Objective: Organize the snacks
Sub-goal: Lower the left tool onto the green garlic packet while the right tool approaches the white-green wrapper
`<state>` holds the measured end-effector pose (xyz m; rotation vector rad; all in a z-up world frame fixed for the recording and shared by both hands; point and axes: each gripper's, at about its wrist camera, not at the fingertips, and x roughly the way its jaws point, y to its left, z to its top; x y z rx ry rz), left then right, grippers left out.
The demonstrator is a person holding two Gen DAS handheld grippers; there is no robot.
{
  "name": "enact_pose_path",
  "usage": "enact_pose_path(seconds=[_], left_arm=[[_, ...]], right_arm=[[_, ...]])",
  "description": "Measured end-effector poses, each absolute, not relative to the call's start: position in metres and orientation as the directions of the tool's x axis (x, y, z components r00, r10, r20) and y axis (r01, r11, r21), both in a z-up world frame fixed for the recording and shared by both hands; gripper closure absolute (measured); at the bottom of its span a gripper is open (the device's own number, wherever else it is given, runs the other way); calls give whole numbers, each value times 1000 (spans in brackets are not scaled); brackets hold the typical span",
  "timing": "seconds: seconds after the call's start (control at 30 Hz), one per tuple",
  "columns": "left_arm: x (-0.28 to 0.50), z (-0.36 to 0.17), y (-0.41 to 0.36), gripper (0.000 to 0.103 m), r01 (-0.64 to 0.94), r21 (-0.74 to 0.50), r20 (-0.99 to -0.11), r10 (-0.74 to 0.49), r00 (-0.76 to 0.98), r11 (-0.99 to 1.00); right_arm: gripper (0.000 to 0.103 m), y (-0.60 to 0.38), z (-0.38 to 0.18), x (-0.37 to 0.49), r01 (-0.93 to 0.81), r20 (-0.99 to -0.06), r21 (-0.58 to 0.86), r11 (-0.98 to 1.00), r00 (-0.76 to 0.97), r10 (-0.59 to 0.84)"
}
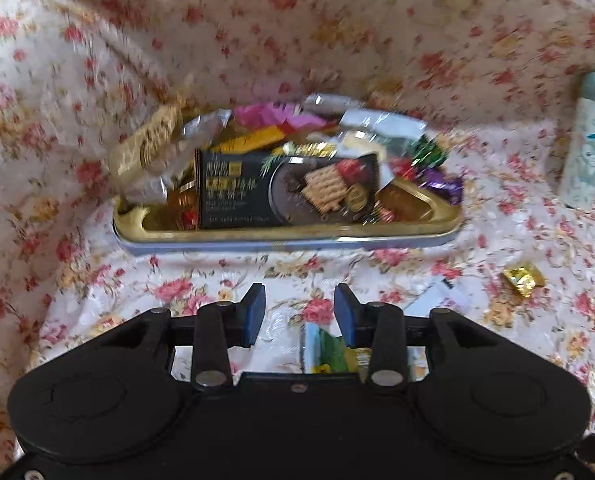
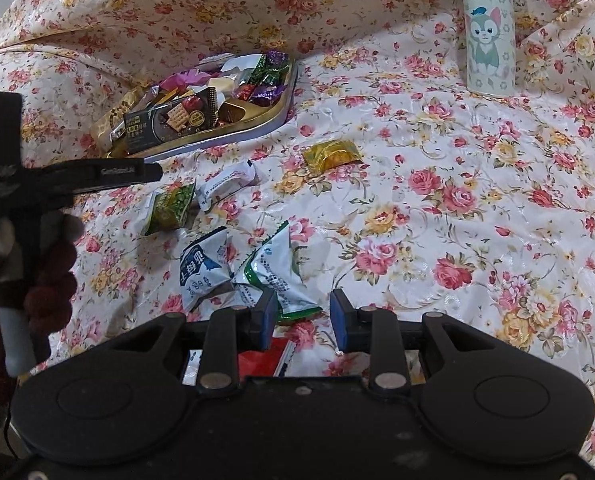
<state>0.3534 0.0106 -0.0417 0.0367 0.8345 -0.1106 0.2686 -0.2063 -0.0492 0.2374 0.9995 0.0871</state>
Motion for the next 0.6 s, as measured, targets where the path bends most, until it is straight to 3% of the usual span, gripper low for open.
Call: enact_pose_path(seconds=[0.6], left_arm=[[318,-50,25,55,184,-50,-790,-152,593,982]], right_arm=[[72,-200,-49,275,22,-816,229,973,550,180]])
